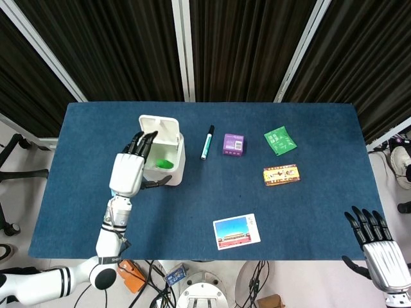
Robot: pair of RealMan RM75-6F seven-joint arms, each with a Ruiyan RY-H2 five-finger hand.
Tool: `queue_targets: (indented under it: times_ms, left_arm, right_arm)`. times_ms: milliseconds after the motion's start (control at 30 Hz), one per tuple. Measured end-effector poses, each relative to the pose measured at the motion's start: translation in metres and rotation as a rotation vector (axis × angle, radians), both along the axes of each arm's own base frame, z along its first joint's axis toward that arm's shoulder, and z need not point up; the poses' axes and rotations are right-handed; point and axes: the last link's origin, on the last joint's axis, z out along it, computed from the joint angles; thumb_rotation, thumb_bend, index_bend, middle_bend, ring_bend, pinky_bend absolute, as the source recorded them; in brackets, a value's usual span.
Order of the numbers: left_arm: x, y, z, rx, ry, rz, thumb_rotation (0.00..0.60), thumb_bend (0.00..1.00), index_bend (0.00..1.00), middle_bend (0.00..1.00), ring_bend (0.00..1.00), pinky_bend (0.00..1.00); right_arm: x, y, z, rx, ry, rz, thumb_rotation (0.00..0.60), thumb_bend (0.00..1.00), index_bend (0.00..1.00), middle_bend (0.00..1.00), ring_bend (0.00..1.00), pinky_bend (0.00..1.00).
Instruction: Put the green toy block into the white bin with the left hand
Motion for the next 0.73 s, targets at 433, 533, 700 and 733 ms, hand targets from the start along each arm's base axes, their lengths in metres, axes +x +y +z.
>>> queue_targets:
  times_ms: [433,533,700,733]
  left_arm:
    - [-0.126,-0.138,0.048,-0.054,0.228,0.104,0.600,0.02,0.03,0.01,0.00,0.05]
    - [-0.157,-0.159,0.058,-0.039,0.251,0.147,0.600,0.02,0.03,0.01,0.00,0.05]
    - [-0.200,-0.183,0.068,-0.017,0.253,0.177,0.600,0.04,0.03,0.01,0.00,0.05]
    - [-0.207,-0.189,0.070,-0.019,0.252,0.179,0.600,0.04,0.03,0.01,0.00,0.05]
  right_arm:
    - [0.001,0.003,0.001,-0.008,-0.003,0.003,0.600,0.25,0.00,0.00,0.00,0.00]
    - [0.002,0.004,-0.003,-0.001,0.003,0.004,0.600,0.25,0.00,0.00,0.00,0.00]
    - [0.003,0.004,-0.006,0.005,0.008,0.001,0.600,0.25,0.00,0.00,0.00,0.00]
    - [0.003,0.003,-0.006,0.006,0.009,0.000,0.600,0.25,0.00,0.00,0.00,0.00]
